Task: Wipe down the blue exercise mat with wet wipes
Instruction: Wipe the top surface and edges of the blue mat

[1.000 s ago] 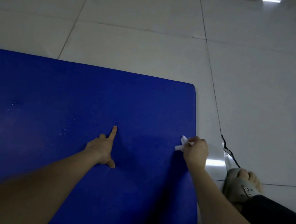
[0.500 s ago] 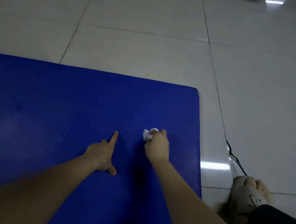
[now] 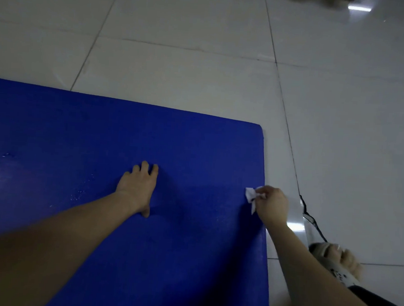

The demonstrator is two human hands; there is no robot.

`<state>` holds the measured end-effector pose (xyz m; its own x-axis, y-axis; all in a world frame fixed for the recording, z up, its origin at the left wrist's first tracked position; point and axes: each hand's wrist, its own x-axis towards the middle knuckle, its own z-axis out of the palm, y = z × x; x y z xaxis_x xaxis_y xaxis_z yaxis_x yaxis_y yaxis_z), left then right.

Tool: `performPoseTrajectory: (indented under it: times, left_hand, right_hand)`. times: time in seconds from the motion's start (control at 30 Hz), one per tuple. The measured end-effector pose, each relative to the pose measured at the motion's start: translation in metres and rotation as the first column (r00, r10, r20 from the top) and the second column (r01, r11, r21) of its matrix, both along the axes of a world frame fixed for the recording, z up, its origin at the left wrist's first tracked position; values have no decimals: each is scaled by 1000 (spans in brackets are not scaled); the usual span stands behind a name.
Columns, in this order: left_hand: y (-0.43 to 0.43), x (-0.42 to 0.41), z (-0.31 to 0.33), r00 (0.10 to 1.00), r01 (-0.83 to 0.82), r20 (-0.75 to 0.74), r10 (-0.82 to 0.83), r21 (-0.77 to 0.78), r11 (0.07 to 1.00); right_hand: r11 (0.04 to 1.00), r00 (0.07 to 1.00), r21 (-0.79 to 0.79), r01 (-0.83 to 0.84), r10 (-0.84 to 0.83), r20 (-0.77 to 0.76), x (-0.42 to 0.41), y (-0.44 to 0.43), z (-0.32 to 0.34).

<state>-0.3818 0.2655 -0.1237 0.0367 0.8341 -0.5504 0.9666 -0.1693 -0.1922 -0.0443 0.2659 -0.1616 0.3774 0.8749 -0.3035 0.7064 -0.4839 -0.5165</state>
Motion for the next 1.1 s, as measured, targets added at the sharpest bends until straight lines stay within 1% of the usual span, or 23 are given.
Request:
performPoseTrajectory:
  times: [0.07, 0.13, 0.17, 0.23, 0.37, 0.43, 0.53, 0.6, 0.67, 0.7, 0.73, 0.8, 0.87, 0.9, 1.0, 1.1]
  left_hand:
    - [2, 2, 0, 1000, 2, -1, -2, -15, 1000]
    - [3, 2, 0, 1000, -4, 3, 4, -23, 1000]
    - [4, 2, 0, 1000, -8, 7, 9, -29, 1000]
    - [6, 3, 0, 1000, -6, 6, 6, -39, 999]
    - [12, 6, -2, 999, 18, -35, -20, -63, 998]
    - [14, 8, -1, 996, 49, -65, -53, -65, 997]
    - [16, 11, 0, 986, 119, -108, -125, -67, 991]
    - [18, 11, 1, 986, 126, -104, -133, -72, 989]
    - [18, 9, 1, 989, 114, -87, -122, -84, 990]
    - [18, 8, 1, 990, 108, -81, -115, -88, 990]
    - [18, 7, 2, 992, 100, -73, -107, -92, 991]
    - [18, 7, 3, 994, 81, -66, -88, -104, 991]
    - [18, 8, 3, 993, 84, -72, -92, -107, 991]
    - [18, 9, 4, 992, 91, -73, -99, -108, 990]
    - [18, 12, 5, 988, 115, -87, -125, -115, 987]
    - [18, 12, 6, 987, 133, -79, -142, -113, 985]
  right_hand:
    - [994, 995, -27, 103, -103, -11, 7, -4, 1]
    - [986, 986, -19, 167, -168, -21, -1, -3, 1]
    - [985, 984, -6, 175, -175, -30, -9, -2, 1]
    - [991, 990, 36, 126, -124, -59, -32, 3, -1]
    - [996, 995, 85, -40, 47, -84, -88, 19, -11]
    - [980, 980, 71, -187, 191, -49, -116, 23, -20]
    - [906, 907, 48, -421, 421, 3, -155, 20, -20]
    - [856, 857, 50, -515, 514, 34, -167, 18, -12]
    - [820, 821, 44, -571, 567, 69, -159, 21, -7]
    - [824, 824, 36, -566, 563, 61, -150, 24, -5]
    - [850, 849, 22, -527, 526, 50, -138, 29, -6]
    - [924, 923, -1, -382, 382, 49, -105, 35, -7]
    - [972, 968, -6, -235, 234, 88, -71, 36, -7]
    - [988, 985, 15, -155, 153, 85, -54, 35, -5]
    - [997, 994, 70, 32, -39, 98, -14, 30, -4]
    - [995, 987, 54, 89, -95, 126, -5, 27, -10]
